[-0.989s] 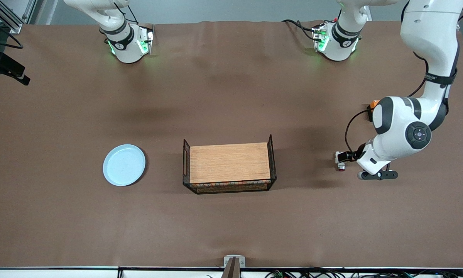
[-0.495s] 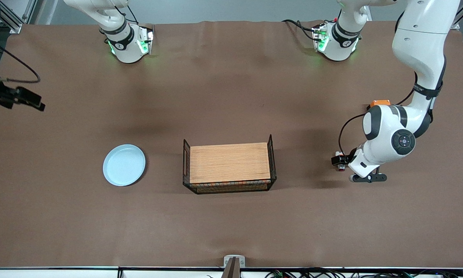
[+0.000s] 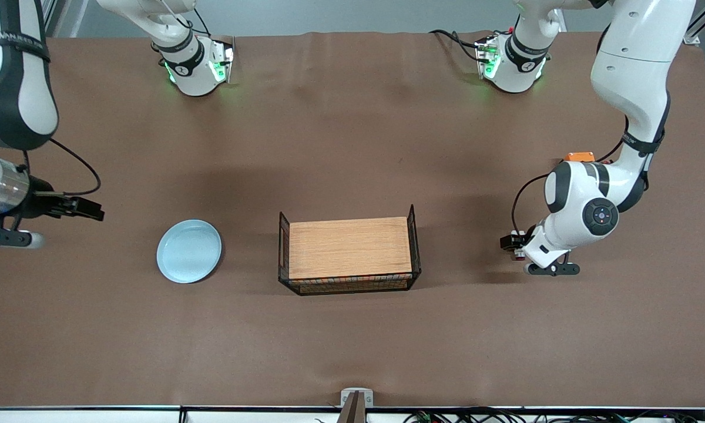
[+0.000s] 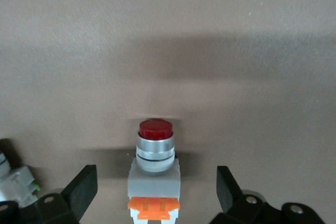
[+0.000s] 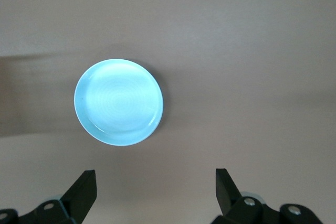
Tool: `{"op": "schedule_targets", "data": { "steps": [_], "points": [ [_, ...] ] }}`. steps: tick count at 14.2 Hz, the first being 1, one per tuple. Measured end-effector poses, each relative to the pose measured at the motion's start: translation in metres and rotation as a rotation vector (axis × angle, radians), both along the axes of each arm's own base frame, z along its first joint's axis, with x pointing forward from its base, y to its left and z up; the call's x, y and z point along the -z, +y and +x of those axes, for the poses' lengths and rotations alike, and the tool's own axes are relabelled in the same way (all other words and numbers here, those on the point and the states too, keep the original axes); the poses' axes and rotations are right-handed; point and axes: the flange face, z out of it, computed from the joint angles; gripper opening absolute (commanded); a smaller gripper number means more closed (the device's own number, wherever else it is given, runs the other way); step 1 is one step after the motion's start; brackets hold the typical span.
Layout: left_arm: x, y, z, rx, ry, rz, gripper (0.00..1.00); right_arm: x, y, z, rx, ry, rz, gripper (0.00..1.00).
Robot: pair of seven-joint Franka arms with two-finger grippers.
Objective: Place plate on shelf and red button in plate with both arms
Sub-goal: 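Reach the right gripper to the blue plate rim and grasp it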
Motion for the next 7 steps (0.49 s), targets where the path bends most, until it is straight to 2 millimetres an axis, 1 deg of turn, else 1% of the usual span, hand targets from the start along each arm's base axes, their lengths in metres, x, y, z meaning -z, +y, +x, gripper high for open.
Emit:
{"op": "schedule_targets", "data": {
  "steps": [2,5,7],
  "points": [
    [0.002,-0.002,-0.002,0.004,0.003,0.0,1.0,0.033,0.0,0.0,0.017,-0.024,0.016,1.0],
    [0.003,-0.003,-0.003,0.007,0.005,0.001,0.99,0.089,-0.002,-0.01,0.031,-0.065,0.007,1.0],
    [0.004,-0.002,-0.004,0.007,0.008,0.001,0.94,0.122,-0.002,-0.019,0.036,-0.075,0.002,1.0]
  ]
}}
